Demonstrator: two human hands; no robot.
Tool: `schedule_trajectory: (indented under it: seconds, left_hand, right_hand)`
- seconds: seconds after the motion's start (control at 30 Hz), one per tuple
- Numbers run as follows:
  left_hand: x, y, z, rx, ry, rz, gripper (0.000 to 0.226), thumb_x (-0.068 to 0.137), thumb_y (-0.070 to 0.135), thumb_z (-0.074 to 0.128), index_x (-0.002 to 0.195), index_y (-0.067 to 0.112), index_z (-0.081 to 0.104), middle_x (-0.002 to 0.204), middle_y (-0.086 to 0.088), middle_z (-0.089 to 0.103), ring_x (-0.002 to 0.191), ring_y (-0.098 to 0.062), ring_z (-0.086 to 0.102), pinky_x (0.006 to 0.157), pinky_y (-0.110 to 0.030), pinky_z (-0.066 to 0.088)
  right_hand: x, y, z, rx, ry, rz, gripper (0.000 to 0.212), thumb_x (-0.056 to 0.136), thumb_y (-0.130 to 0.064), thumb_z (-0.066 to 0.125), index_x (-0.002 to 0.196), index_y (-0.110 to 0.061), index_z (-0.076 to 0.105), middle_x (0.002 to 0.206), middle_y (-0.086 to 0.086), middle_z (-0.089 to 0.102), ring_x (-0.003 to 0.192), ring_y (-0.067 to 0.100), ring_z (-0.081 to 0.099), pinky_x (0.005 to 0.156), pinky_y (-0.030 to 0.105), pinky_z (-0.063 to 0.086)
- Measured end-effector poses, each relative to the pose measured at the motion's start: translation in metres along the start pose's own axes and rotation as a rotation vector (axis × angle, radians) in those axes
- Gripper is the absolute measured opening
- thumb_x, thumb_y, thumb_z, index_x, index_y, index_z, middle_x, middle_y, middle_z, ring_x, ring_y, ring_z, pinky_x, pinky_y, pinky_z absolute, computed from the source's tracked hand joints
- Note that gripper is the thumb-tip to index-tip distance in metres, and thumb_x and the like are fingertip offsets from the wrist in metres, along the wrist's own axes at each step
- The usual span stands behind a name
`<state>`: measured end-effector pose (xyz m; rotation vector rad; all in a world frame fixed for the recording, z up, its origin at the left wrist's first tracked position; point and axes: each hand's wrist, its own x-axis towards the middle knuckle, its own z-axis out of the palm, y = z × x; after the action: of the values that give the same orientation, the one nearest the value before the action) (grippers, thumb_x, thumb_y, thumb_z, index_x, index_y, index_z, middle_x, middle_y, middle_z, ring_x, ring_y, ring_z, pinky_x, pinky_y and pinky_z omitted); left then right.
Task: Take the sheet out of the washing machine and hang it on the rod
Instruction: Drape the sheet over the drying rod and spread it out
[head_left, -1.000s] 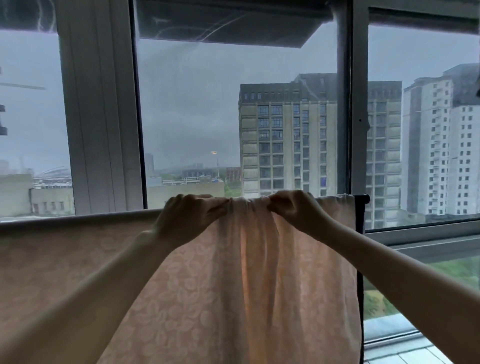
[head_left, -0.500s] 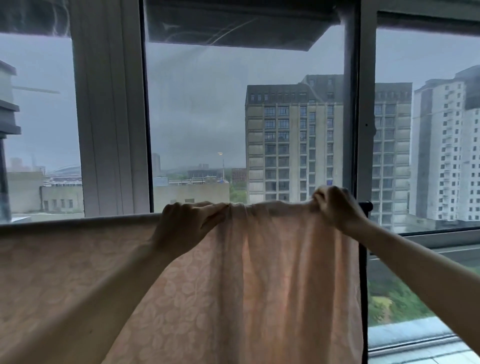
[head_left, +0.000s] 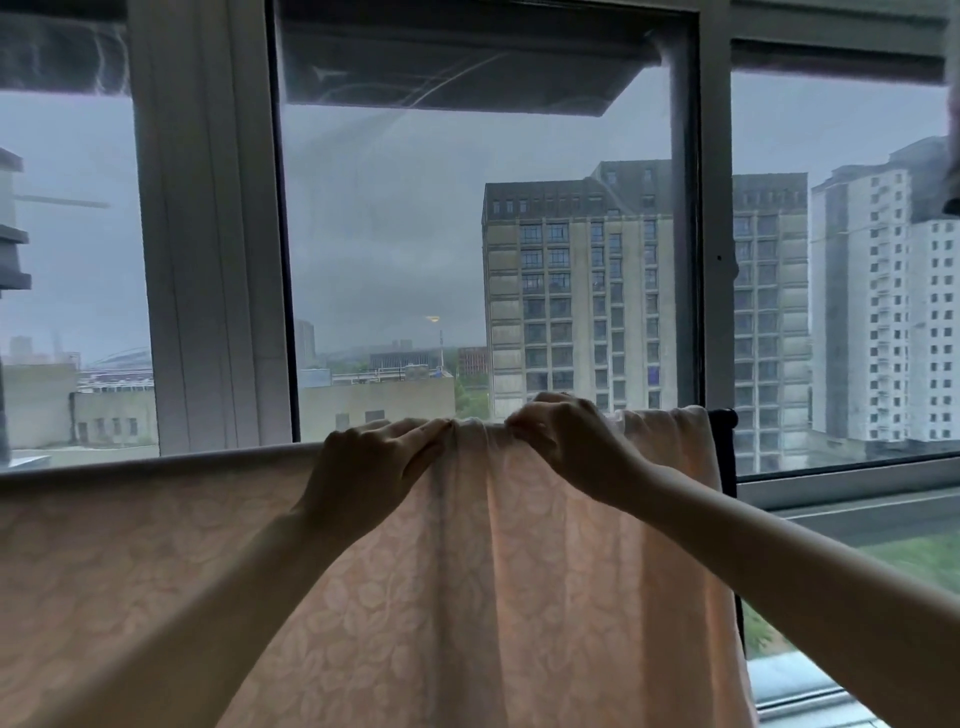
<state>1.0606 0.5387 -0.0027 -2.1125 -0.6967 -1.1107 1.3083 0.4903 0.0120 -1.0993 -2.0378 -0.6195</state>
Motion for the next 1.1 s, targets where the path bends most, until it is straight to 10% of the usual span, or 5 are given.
schedule_trajectory:
  seconds: [0.63,1.1]
  left_hand:
    - [0.012,0.046,0.038,0.142,0.059,0.198,0.046,0.081,0.008,0.072,0.126,0.011,0.061,0.123,-0.008,0.064,0.104,-0.025,0.063,0.086,-0.038,0.053]
    - [0.021,0.081,0.095,0.294,0.200,0.125,0.046,0.092,0.008,0.042,0.138,0.010,0.049,0.122,-0.017,0.059,0.109,-0.038,0.056,0.101,-0.059,0.038]
  right_hand:
    - [-0.019,0.054,-0.024,-0.205,0.077,0.226,0.015,0.093,-0.014,0.056,0.093,-0.007,0.069,0.091,0.009,0.068,0.084,0.020,0.061,0.078,0.034,0.053]
    - [-0.035,0.070,-0.027,-0.258,0.043,0.257,0.016,0.095,-0.020,0.052,0.102,-0.020,0.066,0.099,-0.003,0.066,0.096,0.013,0.056,0.077,0.043,0.051]
